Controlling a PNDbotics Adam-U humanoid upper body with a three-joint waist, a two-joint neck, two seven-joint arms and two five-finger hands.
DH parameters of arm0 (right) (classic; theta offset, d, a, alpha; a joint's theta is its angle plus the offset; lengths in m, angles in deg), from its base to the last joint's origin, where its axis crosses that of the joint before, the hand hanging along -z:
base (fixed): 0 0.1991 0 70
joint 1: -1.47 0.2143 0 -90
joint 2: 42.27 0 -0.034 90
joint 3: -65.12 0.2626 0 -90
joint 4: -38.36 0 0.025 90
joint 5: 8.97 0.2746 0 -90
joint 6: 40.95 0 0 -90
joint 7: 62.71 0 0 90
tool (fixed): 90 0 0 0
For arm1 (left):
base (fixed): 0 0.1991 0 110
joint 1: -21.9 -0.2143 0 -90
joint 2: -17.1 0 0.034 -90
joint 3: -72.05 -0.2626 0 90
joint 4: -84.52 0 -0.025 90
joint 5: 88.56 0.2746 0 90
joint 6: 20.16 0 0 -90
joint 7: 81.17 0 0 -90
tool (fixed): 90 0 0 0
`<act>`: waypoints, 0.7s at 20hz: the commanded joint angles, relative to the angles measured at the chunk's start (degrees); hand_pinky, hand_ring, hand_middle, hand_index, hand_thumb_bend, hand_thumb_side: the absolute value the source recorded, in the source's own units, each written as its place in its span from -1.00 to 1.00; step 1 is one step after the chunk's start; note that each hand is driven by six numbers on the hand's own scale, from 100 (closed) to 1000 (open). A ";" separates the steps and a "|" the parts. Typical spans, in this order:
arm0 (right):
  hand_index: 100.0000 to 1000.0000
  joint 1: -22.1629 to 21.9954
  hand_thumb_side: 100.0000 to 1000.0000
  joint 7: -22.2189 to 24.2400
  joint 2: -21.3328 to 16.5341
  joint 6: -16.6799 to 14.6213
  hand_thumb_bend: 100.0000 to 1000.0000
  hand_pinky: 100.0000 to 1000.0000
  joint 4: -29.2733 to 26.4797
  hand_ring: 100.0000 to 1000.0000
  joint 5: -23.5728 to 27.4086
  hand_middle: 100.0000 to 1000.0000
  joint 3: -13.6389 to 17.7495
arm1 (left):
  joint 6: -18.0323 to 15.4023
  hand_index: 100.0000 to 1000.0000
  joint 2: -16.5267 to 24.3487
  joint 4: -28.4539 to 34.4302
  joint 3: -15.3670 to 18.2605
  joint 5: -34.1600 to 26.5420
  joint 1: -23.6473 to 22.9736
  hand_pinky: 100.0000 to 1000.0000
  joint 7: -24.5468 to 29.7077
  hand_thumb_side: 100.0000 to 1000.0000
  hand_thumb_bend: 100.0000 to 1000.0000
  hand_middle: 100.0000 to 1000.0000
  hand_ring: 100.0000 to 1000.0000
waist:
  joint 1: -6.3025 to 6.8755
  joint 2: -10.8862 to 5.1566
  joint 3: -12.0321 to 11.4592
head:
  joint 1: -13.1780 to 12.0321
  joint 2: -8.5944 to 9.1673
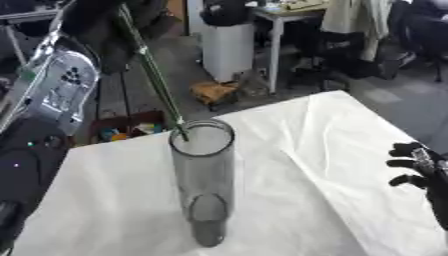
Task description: Arrange flowers into the vase.
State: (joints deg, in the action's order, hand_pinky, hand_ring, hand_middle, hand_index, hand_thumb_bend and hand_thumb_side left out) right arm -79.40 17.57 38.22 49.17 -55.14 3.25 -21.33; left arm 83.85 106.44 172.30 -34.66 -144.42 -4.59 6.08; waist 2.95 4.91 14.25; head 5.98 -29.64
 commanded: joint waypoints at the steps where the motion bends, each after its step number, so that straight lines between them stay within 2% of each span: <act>1: 0.51 0.88 0.64 0.17 -1.22 -0.10 -1.00 -0.15 -0.47 0.35 0.03 0.32 0.65 | -0.02 -0.98 0.32 0.39 0.20 -0.15 0.81 -1.00 0.16 -1.00 -0.54 -1.00 -1.00 | -0.39 -0.50 -0.01 | 0.25 -0.19; 14: 0.51 1.48 0.64 0.55 -1.11 -0.11 -1.00 -0.16 -0.52 0.35 0.02 0.32 0.52 | -0.46 -0.98 -0.61 -0.18 -0.23 0.60 0.49 -1.00 1.59 -1.00 -0.60 -1.00 -1.00 | 0.21 0.21 0.98 | 0.64 1.38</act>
State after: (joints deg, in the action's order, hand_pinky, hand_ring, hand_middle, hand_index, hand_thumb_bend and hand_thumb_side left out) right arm -78.77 17.92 38.23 49.24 -55.13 3.25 -21.33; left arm 83.46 105.61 171.83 -35.07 -144.16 -5.11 7.33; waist 3.56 5.75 15.21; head 6.58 -29.01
